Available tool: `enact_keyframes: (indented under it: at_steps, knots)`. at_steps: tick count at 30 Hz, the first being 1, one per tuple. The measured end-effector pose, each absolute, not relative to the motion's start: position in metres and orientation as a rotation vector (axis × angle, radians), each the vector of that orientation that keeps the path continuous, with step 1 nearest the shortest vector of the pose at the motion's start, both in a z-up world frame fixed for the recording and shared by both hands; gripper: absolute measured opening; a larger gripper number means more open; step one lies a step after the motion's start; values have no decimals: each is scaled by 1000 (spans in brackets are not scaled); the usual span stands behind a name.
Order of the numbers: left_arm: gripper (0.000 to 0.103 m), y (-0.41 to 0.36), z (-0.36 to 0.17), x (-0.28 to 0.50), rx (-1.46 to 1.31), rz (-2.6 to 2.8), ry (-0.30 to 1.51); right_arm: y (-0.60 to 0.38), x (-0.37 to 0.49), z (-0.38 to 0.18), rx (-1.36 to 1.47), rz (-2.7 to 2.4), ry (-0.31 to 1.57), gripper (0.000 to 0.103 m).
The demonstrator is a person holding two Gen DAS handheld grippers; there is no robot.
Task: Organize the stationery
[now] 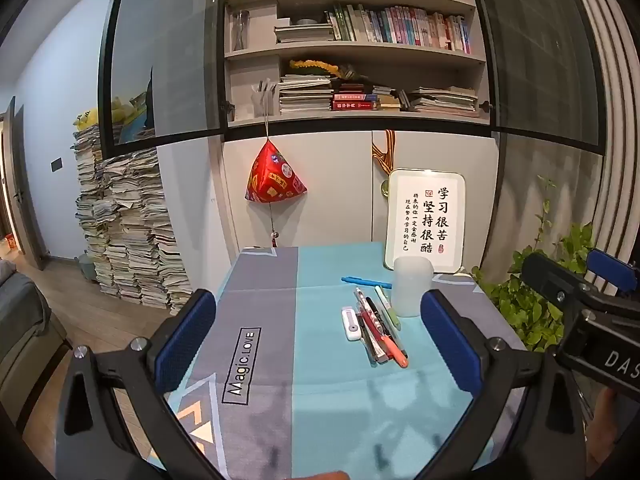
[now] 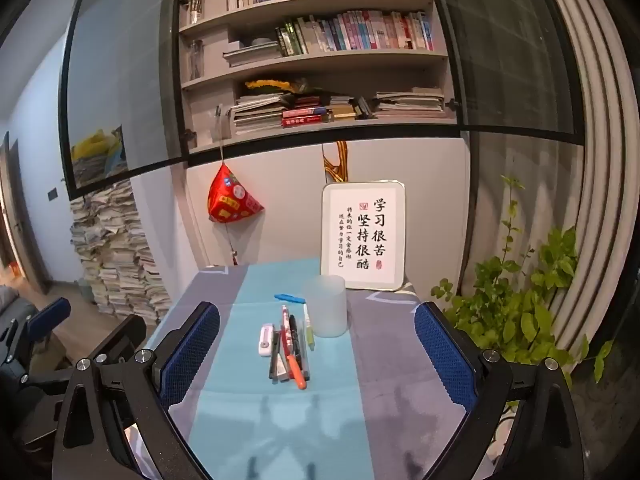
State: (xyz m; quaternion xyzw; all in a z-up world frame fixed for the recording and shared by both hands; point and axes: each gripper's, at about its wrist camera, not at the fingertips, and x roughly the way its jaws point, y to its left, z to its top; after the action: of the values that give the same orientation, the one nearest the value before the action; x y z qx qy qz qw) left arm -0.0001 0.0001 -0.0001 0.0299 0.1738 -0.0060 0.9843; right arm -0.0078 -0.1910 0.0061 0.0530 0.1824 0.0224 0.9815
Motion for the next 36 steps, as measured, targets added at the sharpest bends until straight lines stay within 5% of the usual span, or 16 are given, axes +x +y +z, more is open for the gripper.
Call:
enact_keyframes:
  at_steps: [36]
  knots:
    - [102,-3,-13,8,34,-20,392,-190,2,1,111,45,405,98]
